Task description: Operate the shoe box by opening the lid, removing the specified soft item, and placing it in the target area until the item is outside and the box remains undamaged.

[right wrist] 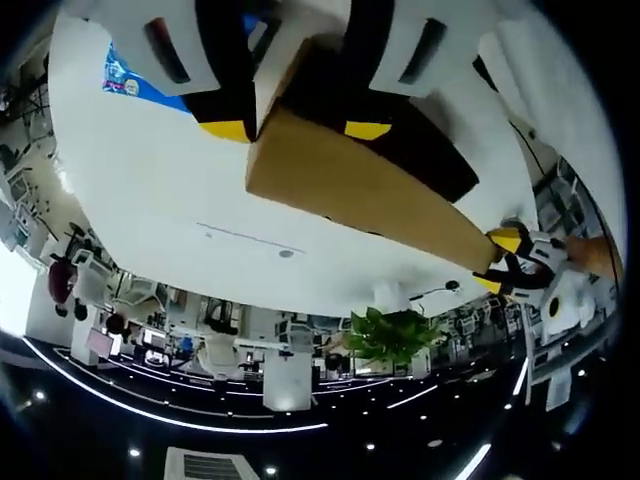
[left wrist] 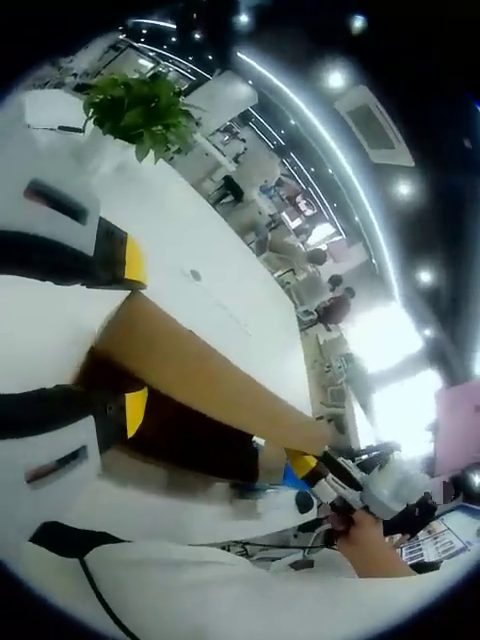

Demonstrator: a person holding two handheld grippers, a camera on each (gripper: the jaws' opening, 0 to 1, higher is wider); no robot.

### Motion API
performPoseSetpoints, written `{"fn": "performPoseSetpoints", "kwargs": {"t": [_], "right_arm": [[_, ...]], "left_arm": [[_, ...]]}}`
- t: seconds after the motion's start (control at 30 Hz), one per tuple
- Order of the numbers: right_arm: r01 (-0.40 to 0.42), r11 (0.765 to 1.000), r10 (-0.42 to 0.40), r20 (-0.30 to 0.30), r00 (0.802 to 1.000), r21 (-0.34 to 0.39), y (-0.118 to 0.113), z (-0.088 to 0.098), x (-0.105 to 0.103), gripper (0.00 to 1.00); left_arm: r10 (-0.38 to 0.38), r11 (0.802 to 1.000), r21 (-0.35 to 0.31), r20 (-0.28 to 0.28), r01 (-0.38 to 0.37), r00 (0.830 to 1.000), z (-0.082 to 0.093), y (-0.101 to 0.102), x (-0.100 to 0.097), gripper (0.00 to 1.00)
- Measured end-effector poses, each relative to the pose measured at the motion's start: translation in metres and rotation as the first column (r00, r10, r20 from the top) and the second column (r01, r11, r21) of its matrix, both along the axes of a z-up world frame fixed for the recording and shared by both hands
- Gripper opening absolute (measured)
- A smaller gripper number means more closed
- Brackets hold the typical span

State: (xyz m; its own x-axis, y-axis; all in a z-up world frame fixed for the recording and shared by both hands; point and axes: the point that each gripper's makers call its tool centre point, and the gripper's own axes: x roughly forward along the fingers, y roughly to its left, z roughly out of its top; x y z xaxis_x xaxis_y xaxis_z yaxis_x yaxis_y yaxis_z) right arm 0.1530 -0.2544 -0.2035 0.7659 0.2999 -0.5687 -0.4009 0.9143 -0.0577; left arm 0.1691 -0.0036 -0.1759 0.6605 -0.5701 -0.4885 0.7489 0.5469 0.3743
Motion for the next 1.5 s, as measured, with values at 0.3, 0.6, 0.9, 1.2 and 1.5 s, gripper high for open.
{"fn": "performPoseSetpoints", "kwargs": {"t": [0.3, 0.6, 0.9, 1.2, 1.5], "right_arm": [[-0.007, 1.0, 0.007, -0.013, 1.0, -0.014, 0.0, -0.005, -0.003, 0.31], [-0.049, 0.998, 0.048, -0.03, 0.998, -0.036, 0.01, -0.016, -0.014, 0.37], [-0.081, 0.995, 0.078, -0.047, 0.996, -0.063, 0.013, -0.028, -0.023, 0.42], [-0.131, 0.989, 0.126, -0.07, 0.99, -0.067, 0.025, -0.041, -0.034, 0.55], [-0.098, 0.994, 0.092, -0.114, 0.989, -0.046, 0.034, -0.057, -0.041, 0.64]], "left_arm": [[0.182, 0.962, -0.166, -0.194, -0.215, 0.964, -0.01, 0.012, -0.006, 0.38], [0.223, 0.924, -0.237, -0.299, -0.299, 0.928, -0.024, 0.009, -0.024, 0.35], [0.24, 0.923, -0.217, -0.322, -0.318, 0.916, -0.033, 0.009, -0.033, 0.35], [0.239, 0.929, -0.189, -0.348, -0.318, 0.907, -0.048, 0.013, -0.046, 0.35], [0.245, 0.918, -0.193, -0.413, -0.347, 0.877, -0.066, 0.011, -0.053, 0.39]]}}
